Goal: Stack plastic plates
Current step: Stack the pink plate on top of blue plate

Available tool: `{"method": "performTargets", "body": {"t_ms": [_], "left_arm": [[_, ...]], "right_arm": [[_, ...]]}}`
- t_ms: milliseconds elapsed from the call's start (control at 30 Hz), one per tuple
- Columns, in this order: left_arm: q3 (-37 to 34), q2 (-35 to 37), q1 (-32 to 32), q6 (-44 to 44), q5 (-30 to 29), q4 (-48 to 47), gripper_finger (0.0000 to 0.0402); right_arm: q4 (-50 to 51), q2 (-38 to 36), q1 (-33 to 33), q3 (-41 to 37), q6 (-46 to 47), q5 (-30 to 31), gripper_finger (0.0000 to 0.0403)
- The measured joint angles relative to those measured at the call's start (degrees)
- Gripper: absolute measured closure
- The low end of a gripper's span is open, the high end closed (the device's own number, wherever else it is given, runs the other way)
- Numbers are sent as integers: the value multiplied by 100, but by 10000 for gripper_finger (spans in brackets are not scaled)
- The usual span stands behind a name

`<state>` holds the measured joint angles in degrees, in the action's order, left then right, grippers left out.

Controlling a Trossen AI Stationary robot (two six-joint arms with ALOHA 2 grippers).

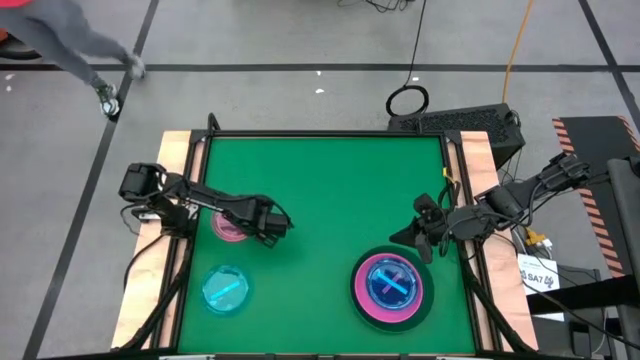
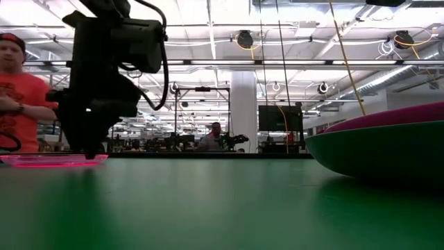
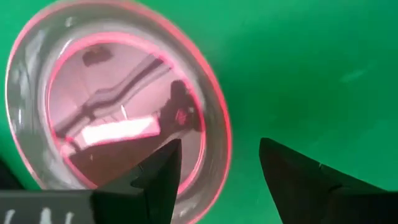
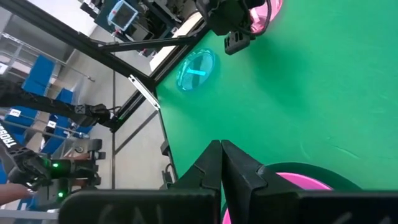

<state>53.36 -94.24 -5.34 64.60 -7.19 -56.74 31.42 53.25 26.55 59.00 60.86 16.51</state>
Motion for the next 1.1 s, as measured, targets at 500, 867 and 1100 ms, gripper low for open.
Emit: {"method": "performTargets", "body": {"t_ms": [500, 867, 1100], "left_arm": [[22, -455, -52, -345, -234, 140, 284], [171, -517, -79, -629, -200, 98, 366], [679, -518, -76, -877, -206, -282, 394]], "right_arm": [[5, 11, -1, 0, -6, 13, 403], [7, 11, 0, -2, -90, 2, 403], [7, 11, 0, 0, -175, -2, 403]]}}
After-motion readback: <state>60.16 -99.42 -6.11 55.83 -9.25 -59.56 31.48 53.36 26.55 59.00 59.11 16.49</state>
